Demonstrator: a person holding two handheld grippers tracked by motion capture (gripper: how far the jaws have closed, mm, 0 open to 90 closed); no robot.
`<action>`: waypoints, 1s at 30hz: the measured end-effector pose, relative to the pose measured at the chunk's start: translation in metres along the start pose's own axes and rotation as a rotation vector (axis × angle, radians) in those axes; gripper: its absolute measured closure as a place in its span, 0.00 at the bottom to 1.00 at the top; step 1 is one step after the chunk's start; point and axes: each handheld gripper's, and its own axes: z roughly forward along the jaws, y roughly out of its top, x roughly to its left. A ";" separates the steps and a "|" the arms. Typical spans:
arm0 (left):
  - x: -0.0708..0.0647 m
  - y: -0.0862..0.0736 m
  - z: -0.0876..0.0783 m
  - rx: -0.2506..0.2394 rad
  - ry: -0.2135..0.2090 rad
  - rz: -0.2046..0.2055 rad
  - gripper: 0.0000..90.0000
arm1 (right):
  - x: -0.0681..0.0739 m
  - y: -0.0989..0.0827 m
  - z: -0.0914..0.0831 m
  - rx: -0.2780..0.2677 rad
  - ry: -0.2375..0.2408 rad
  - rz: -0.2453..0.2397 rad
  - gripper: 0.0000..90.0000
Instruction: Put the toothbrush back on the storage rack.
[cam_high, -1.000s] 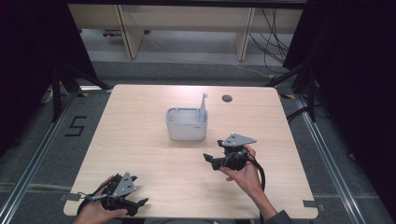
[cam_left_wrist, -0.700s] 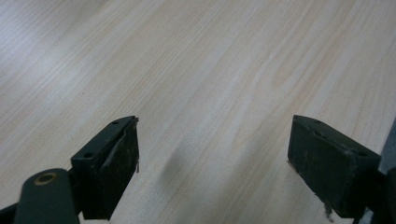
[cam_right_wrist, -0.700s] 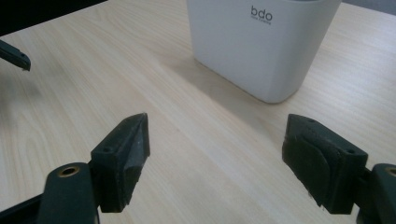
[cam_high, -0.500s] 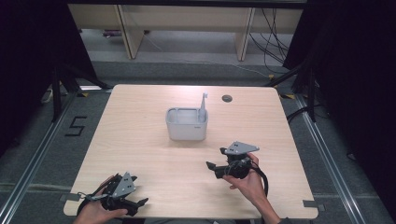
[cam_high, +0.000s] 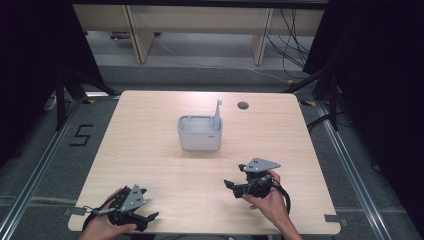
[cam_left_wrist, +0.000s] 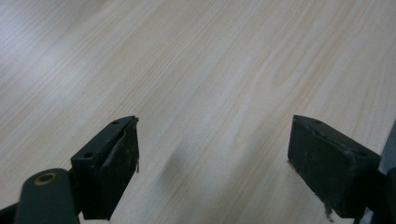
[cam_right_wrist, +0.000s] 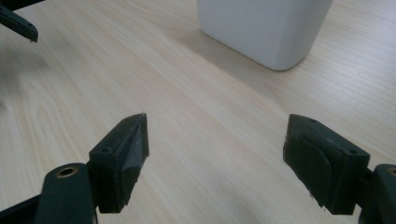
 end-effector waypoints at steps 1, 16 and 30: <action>0.000 0.000 0.000 0.002 -0.001 0.002 0.18 | 0.001 -0.002 -0.001 0.001 -0.002 0.002 0.25; 0.000 0.000 0.000 -0.002 0.001 -0.001 0.18 | 0.004 -0.019 -0.009 0.066 0.006 0.009 0.20; 0.000 0.000 -0.001 -0.001 0.004 0.002 0.18 | 0.011 -0.035 -0.019 0.110 0.016 0.025 0.19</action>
